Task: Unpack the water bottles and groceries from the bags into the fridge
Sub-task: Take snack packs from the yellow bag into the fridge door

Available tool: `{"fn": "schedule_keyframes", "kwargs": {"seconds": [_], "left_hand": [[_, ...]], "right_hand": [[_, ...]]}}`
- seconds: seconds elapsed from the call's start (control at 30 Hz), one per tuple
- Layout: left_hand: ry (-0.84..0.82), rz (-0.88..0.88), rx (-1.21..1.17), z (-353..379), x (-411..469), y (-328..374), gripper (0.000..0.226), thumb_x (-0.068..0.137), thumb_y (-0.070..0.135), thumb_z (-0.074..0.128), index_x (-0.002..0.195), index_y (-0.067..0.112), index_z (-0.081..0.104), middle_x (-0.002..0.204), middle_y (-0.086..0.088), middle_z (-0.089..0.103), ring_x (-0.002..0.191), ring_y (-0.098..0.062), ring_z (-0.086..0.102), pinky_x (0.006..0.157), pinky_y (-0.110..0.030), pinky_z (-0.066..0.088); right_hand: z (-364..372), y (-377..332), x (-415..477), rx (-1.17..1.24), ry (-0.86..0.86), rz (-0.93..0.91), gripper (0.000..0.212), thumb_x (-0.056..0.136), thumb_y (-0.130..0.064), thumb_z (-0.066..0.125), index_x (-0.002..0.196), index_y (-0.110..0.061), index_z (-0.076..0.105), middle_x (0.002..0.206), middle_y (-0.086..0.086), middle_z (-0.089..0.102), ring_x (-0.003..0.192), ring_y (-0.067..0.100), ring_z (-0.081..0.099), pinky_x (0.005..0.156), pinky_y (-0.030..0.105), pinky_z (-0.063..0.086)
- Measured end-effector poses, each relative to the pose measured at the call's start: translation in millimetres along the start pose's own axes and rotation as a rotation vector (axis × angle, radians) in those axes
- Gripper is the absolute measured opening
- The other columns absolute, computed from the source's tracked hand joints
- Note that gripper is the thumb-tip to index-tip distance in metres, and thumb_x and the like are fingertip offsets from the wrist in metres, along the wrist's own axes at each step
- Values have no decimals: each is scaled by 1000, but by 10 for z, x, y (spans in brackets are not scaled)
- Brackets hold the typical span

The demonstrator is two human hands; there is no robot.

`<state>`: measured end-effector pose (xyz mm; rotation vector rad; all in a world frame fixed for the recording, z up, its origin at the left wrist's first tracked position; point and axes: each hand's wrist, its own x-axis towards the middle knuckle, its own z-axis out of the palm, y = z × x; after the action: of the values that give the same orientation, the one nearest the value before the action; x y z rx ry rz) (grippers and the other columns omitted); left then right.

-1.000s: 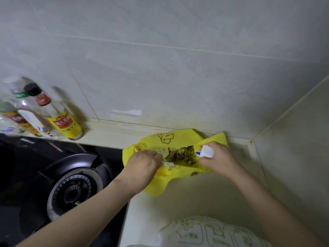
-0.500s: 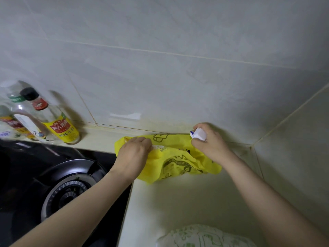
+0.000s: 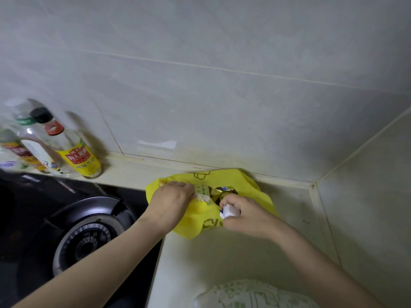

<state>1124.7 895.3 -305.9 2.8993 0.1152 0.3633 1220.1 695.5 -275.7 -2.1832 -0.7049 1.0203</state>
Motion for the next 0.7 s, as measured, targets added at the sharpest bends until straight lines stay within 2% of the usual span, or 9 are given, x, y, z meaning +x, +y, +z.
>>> {"fn": "schedule_keyframes", "kwargs": {"seconds": [0.07,0.17,0.27,0.33,0.43,0.5,0.57,0.63,0.7], "left_hand": [[-2,-32,24,-1,40,31,23,87,24,52,67,13,55,59,-4,58,55,-29,55,44,-32,38],[-54,-199,3,-33,120,65,22,98,24,45,88,9,56,80,-9,62,76,-34,58,59,-35,36],[67,-293,-121,-94,160,96,22,99,23,43,84,8,50,70,-9,56,69,-34,54,55,-33,28],[132,-325,-193,-158,192,114,23,99,22,43,81,8,46,62,-6,49,62,-33,49,53,-33,27],[134,-314,-148,-210,218,69,23,99,20,41,84,5,49,65,-11,55,62,-35,50,52,-34,29],[142,-297,-99,-217,198,7,23,99,18,42,82,5,49,61,-10,53,56,-34,48,50,-33,28],[163,-261,-44,-207,163,-50,23,96,15,45,75,6,48,51,-5,45,45,-29,39,44,-29,25],[173,-258,16,-211,147,-87,21,90,15,46,70,7,47,44,-4,40,39,-24,29,41,-23,18],[172,-288,69,-212,155,-129,19,86,14,48,68,7,47,40,-5,42,37,-23,25,41,-19,12]], "right_hand": [[40,31,-45,-21,-39,17,31,60,-38,59,90,-34,59,86,-14,59,65,3,52,55,18,41],[57,106,-107,-66,-69,39,35,57,-42,59,90,-32,61,96,-11,64,74,6,57,62,23,47],[53,203,-149,-134,-128,59,45,49,-52,55,90,-34,62,100,-12,63,87,9,61,72,29,52],[26,240,-158,-146,-140,54,46,52,-51,57,93,-32,63,102,-9,64,89,10,62,74,30,52],[-80,194,-141,-51,-4,49,42,62,-40,62,103,-32,65,104,-7,65,84,8,62,68,26,51],[-165,135,-67,-43,55,41,53,70,-36,64,122,-36,58,116,-8,60,95,8,60,74,23,49],[-244,100,63,-100,93,38,68,76,-33,64,141,-36,42,136,-6,49,118,12,53,91,26,47],[-325,79,209,-154,133,40,81,77,-35,65,149,-33,29,149,-2,37,134,16,39,104,30,39],[-415,70,351,-168,173,44,88,74,-38,66,151,-31,23,152,1,33,137,19,36,107,34,37]]}}
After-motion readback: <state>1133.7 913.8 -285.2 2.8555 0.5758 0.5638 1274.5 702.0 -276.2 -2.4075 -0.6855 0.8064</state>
